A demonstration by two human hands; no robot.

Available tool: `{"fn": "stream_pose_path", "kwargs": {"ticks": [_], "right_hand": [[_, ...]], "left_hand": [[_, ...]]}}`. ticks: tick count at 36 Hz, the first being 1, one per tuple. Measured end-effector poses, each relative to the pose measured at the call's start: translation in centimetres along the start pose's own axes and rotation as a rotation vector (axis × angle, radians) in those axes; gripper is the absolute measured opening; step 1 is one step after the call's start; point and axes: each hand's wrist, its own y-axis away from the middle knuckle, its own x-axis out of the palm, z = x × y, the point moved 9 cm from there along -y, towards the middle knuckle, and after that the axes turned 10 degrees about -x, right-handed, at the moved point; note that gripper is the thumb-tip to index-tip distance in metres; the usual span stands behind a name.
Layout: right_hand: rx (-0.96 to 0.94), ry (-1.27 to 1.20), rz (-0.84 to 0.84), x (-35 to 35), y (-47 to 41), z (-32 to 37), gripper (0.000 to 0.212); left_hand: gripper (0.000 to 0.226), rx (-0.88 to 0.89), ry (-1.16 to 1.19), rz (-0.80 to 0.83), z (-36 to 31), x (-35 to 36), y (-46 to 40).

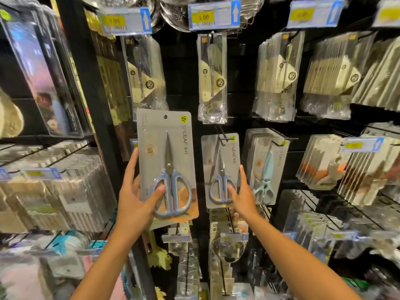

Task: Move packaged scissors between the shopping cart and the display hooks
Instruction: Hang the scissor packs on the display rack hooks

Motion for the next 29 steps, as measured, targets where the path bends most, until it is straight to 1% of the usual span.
{"fn": "stream_pose_path", "kwargs": {"ticks": [5, 15, 18, 22, 24, 26, 27, 29], "right_hand": [[0.063, 0.054, 0.005, 1.4, -2.5, -1.5, 0.078], [0.106, 0.144, -0.021, 2.5, -6.0, -4.4, 0.078], [0.107, 0.087, -0.020, 2.9, -6.3, -4.8, 0.078], [0.156, -0.026, -0.056, 3.5, -5.8, -5.0, 0.076], [0.198, -0.077, -0.063, 4.0, -4.9, -5.4, 0.080], [0.202, -0.143, -0.026, 5.0, -3.5, -5.8, 0.083], [0.185, -0.169, 0.016, 5.6, -2.8, -5.8, 0.079], [0.156, -0.242, 0.093, 6.4, -1.1, -4.8, 0.057]], "left_hand": [[0.094, 0.004, 0.001, -0.006, -0.5, -0.2, -0.2], [0.094, 0.004, -0.054, -0.051, -0.1, -1.1, -0.2], [0.094, 0.008, -0.057, -0.057, -0.3, -1.3, -0.1], [0.094, 0.011, -0.044, -0.058, -0.5, -1.3, -0.1], [0.094, 0.013, -0.026, -0.052, -0.6, -1.2, -0.1], [0.094, 0.019, -0.021, -0.040, -0.8, -0.8, 0.1], [0.093, 0.023, -0.021, -0.033, -0.9, -0.7, 0.1], [0.093, 0.022, -0.013, -0.017, -0.9, -0.5, 0.3]]}}
